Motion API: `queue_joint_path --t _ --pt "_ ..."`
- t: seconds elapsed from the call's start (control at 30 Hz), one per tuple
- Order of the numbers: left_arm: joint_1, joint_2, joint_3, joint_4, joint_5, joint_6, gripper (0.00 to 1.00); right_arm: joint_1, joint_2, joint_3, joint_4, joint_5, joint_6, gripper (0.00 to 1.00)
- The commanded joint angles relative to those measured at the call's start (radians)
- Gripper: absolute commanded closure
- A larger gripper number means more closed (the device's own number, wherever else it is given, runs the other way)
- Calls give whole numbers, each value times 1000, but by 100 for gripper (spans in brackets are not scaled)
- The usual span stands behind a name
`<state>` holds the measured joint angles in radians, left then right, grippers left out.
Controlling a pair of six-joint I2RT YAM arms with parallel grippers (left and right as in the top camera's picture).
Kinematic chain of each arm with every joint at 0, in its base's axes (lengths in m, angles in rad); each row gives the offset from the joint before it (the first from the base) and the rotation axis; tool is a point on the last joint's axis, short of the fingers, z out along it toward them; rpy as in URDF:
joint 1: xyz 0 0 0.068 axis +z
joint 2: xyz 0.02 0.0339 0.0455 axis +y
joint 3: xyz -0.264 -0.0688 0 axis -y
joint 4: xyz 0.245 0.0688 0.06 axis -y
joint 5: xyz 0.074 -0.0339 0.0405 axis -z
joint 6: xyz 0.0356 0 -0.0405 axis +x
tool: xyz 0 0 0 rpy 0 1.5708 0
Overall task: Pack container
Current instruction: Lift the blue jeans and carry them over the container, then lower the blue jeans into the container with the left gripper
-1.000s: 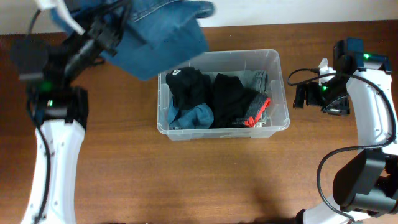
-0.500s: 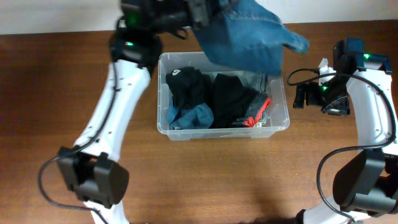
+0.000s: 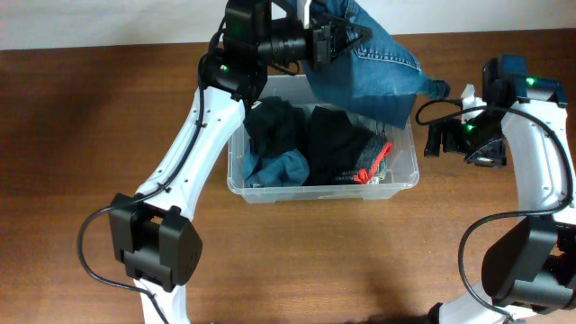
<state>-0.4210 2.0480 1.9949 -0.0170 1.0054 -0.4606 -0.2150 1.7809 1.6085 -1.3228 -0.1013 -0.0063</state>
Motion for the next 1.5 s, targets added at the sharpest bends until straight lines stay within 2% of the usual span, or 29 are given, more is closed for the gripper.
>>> queue_joint_path --t 0.0,0.1,0.27,0.43,0.5,0.77,0.93,1.1,1.27,1.47 --pt "5 11 57 21 -4 74 99 5 -19 16 0 8 0 2" --pt "5 17 57 10 -23 122 99 5 -19 16 0 8 0 2" --pt "5 17 57 -82 -156 257 99 5 -19 16 0 8 0 2" --pt "-4 18 57 -105 -179 257 99 5 -19 16 0 8 0 2" --pt "-11 18 57 -96 -149 257 99 5 -19 16 0 8 0 2" --pt "-4 18 57 -105 176 270 99 5 -19 16 0 8 0 2" --pt "-5 18 57 -158 218 323 99 5 -19 16 0 8 0 2" --pt "-5 18 57 -374 126 467 99 5 -19 16 0 8 0 2" --pt "-5 18 57 -538 18 543 99 5 -19 16 0 8 0 2" --pt "-5 18 57 -796 -355 546 99 5 -19 16 0 8 0 2"
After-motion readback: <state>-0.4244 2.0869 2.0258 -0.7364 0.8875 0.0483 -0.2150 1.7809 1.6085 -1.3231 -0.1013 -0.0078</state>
